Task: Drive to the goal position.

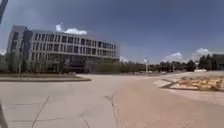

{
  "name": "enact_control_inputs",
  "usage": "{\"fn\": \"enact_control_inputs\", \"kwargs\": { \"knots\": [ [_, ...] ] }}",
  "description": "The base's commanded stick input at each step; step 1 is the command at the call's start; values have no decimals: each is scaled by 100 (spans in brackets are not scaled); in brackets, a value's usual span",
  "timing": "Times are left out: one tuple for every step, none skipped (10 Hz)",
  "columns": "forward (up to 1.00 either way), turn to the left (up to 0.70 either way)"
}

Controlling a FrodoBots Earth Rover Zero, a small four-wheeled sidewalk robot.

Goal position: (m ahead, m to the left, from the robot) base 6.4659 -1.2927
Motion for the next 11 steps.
{"fn": "enact_control_inputs", "kwargs": {
  "knots": [
    [70, 3],
    [70, 3],
    [70, 3],
    [70, 3],
    [70, 3],
    [70, 3],
    [70, 3],
    [70, 3],
    [70, 3],
    [70, 3],
    [70, 3]
  ]
}}
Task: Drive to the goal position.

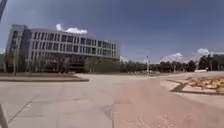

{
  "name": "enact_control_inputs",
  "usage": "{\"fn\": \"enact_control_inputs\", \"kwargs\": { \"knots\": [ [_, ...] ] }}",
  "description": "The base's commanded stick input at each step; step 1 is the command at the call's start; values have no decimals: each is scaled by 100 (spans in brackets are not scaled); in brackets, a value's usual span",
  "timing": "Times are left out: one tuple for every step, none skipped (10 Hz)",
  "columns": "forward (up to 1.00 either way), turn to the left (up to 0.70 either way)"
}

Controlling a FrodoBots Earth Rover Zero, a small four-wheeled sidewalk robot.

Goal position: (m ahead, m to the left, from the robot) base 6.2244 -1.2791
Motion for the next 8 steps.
{"fn": "enact_control_inputs", "kwargs": {
  "knots": [
    [70, 3],
    [70, 3],
    [70, 3],
    [70, 3],
    [70, 3],
    [70, 3],
    [70, 3],
    [70, 3]
  ]
}}
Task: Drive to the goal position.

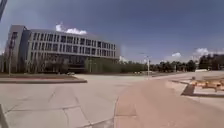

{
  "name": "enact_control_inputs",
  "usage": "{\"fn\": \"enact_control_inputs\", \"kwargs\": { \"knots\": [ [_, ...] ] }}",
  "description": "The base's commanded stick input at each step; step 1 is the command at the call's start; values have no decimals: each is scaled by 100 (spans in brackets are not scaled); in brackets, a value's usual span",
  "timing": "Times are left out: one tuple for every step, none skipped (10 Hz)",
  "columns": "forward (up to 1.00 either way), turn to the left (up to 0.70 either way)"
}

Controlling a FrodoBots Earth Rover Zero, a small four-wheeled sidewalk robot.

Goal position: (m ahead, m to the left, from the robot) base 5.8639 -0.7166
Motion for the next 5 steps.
{"fn": "enact_control_inputs", "kwargs": {
  "knots": [
    [70, 3],
    [70, 3],
    [70, 3],
    [70, 3],
    [70, 3]
  ]
}}
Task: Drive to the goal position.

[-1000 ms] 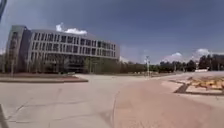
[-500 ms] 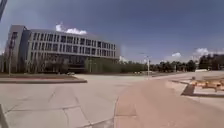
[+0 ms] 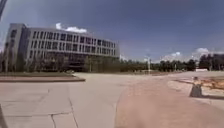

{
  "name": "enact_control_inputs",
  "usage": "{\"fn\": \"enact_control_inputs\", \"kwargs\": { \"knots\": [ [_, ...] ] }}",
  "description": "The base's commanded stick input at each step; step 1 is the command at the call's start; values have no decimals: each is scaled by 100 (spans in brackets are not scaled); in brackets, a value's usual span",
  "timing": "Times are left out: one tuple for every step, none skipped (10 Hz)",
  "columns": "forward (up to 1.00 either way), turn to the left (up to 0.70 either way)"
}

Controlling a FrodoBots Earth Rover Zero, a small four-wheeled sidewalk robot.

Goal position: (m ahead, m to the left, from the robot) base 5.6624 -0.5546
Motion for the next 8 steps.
{"fn": "enact_control_inputs", "kwargs": {
  "knots": [
    [70, 3],
    [70, 3],
    [70, 3],
    [70, 3],
    [70, 3],
    [70, 3],
    [70, 3],
    [70, 3]
  ]
}}
